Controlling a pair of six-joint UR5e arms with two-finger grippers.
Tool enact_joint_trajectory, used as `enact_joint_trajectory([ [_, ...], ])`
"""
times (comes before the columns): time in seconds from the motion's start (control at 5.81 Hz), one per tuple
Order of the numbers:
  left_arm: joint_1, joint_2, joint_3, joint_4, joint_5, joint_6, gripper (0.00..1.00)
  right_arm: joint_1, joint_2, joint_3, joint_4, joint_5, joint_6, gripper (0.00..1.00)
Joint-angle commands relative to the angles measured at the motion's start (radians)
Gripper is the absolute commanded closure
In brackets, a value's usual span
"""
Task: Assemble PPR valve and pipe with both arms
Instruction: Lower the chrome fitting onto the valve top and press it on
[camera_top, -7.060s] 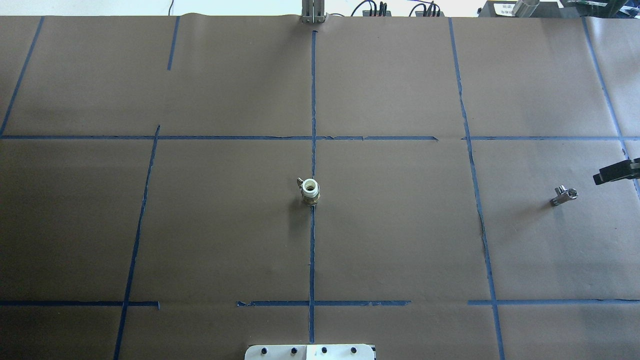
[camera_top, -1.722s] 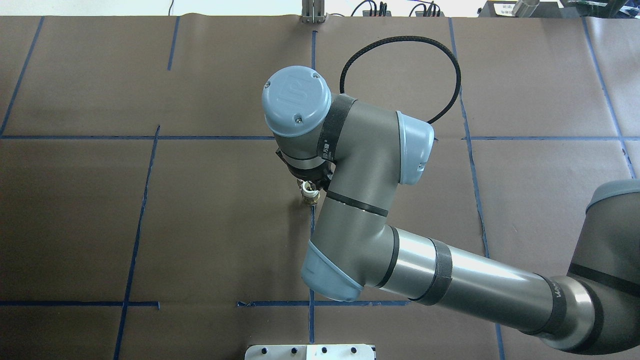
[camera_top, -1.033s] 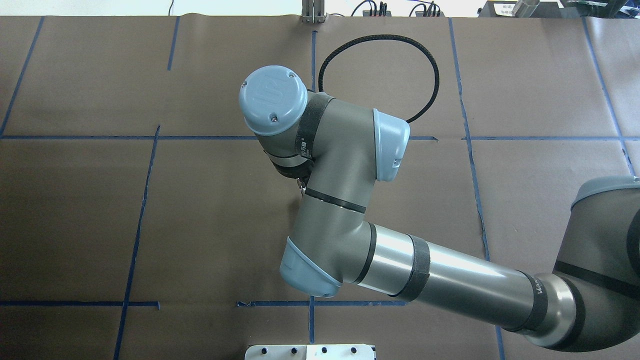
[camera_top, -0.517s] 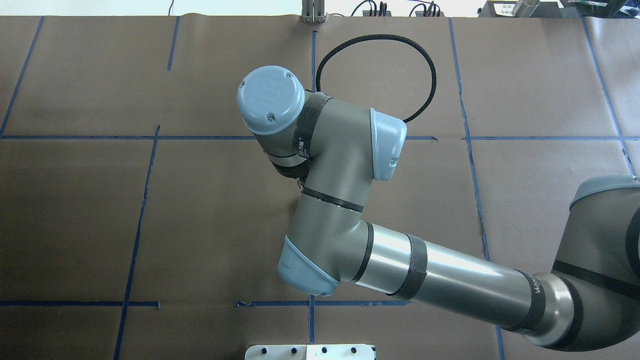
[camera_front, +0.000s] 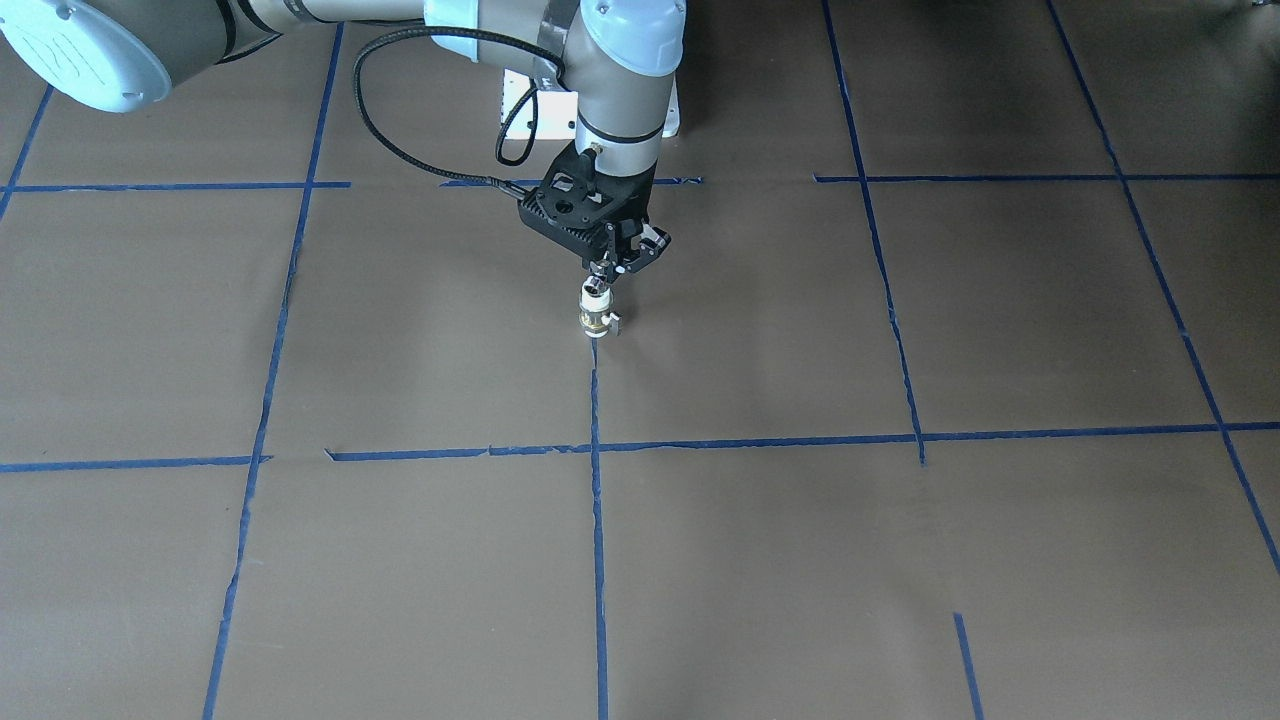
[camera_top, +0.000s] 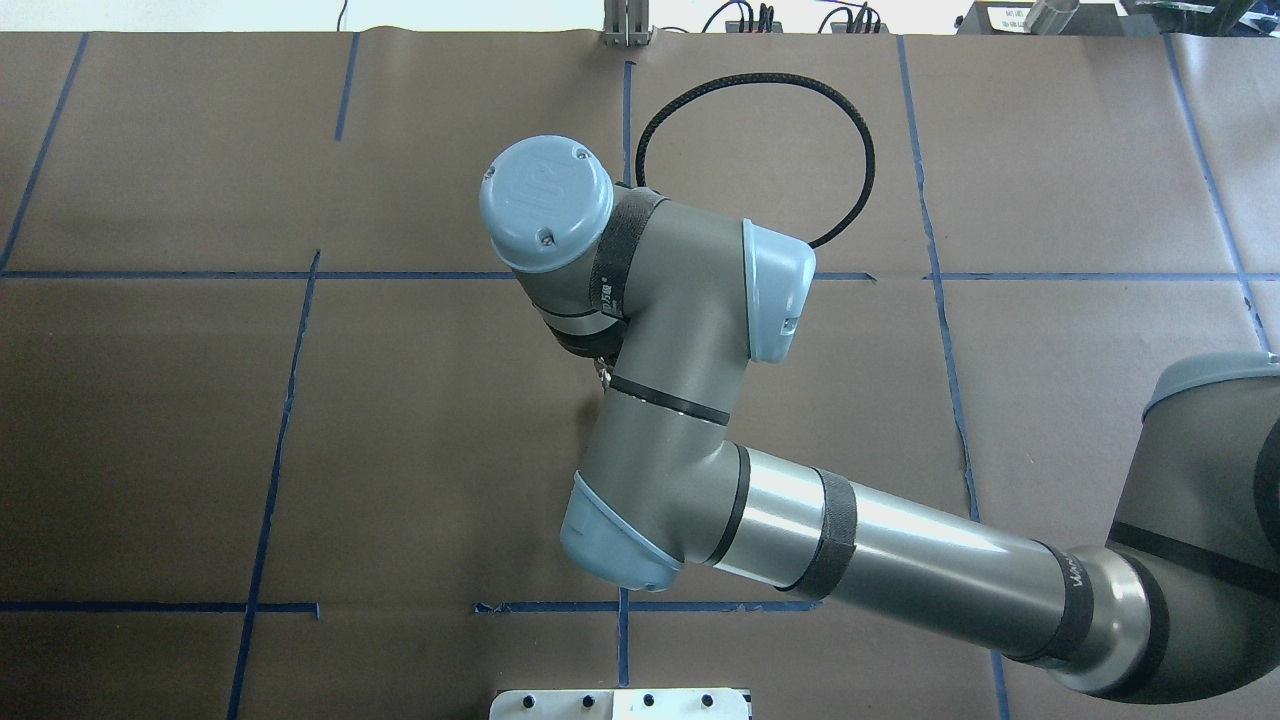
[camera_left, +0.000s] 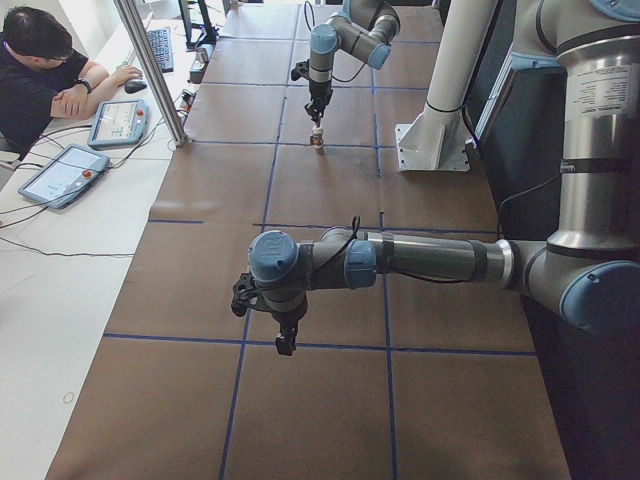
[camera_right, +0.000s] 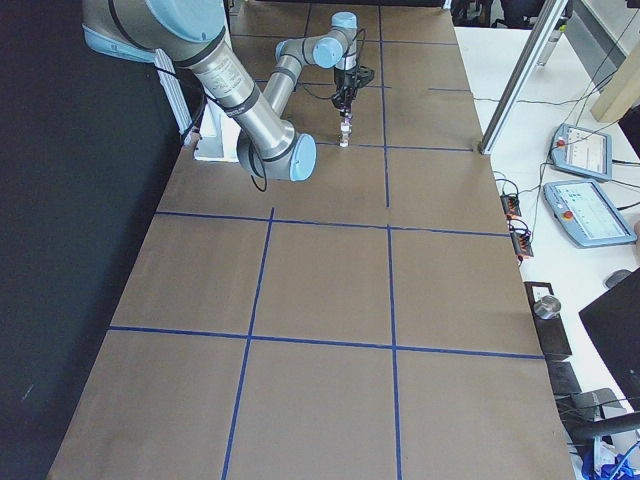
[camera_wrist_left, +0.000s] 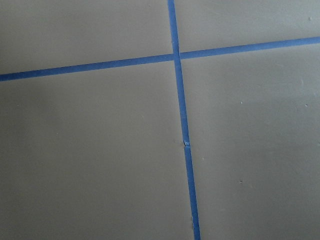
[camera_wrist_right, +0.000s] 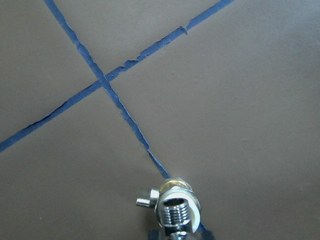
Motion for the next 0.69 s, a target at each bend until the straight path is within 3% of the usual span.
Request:
enact_joint_trajectory([
  [0.0,0.000,0.000,0.000,0.000,-0.003,-0.001,0.00,0.000,-0.002,-0.002,0.000,0.000,0.000,1.00],
  [0.52,0.000,0.000,0.000,0.000,-0.003,-0.001,0.00,0.000,-0.012,-0.006,0.000,-0.017,-0.005,1.00],
])
